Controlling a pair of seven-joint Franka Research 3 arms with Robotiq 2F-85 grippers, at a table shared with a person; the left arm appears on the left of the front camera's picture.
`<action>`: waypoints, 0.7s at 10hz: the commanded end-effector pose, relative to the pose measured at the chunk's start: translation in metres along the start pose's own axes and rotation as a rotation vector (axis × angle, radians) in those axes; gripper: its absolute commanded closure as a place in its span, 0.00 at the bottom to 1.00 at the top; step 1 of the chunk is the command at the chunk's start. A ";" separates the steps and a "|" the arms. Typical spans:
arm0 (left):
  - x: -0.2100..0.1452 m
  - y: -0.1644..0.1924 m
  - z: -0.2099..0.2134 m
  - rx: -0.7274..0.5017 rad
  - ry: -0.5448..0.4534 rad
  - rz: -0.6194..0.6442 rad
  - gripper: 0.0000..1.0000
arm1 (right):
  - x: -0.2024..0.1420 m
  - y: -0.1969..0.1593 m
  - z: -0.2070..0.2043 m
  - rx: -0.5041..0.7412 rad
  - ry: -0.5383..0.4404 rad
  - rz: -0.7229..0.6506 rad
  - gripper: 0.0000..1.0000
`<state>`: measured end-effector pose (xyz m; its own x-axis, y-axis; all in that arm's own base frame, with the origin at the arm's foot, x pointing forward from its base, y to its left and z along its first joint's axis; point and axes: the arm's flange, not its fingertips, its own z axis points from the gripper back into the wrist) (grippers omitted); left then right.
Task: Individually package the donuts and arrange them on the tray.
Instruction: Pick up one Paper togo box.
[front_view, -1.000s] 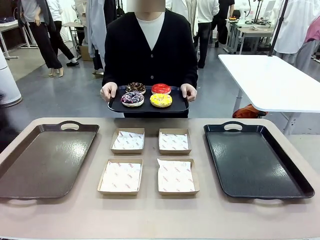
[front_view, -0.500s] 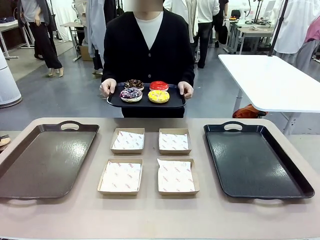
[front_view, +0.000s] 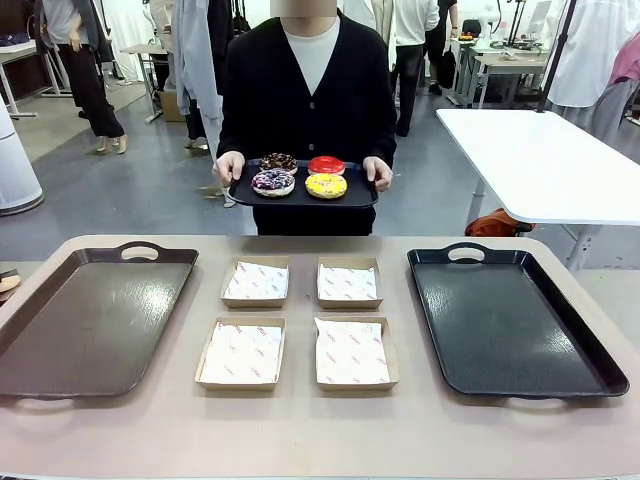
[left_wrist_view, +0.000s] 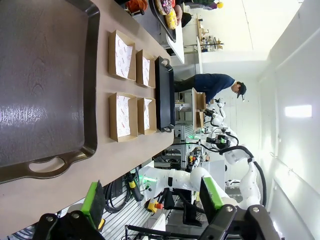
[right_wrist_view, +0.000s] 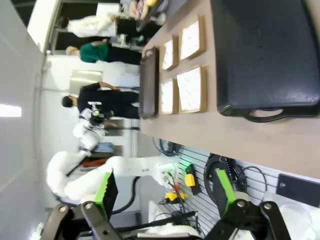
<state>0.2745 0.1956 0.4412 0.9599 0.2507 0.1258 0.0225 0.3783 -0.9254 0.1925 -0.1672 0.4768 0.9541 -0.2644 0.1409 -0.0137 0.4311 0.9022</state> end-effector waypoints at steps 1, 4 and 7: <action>0.000 -0.002 0.000 -0.001 0.003 -0.003 0.00 | 0.013 0.072 -0.042 -0.211 0.115 -0.001 0.00; 0.000 -0.002 0.000 -0.001 0.003 -0.003 0.00 | 0.023 0.147 -0.134 -0.533 0.180 0.050 0.00; 0.000 -0.002 0.000 -0.001 0.003 -0.003 0.00 | 0.033 0.176 -0.228 -0.734 0.163 0.095 0.00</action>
<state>0.2744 0.1953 0.4415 0.9599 0.2502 0.1266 0.0234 0.3784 -0.9253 0.2662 0.0935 0.5535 0.9917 -0.0731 0.1060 0.0195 0.8991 0.4374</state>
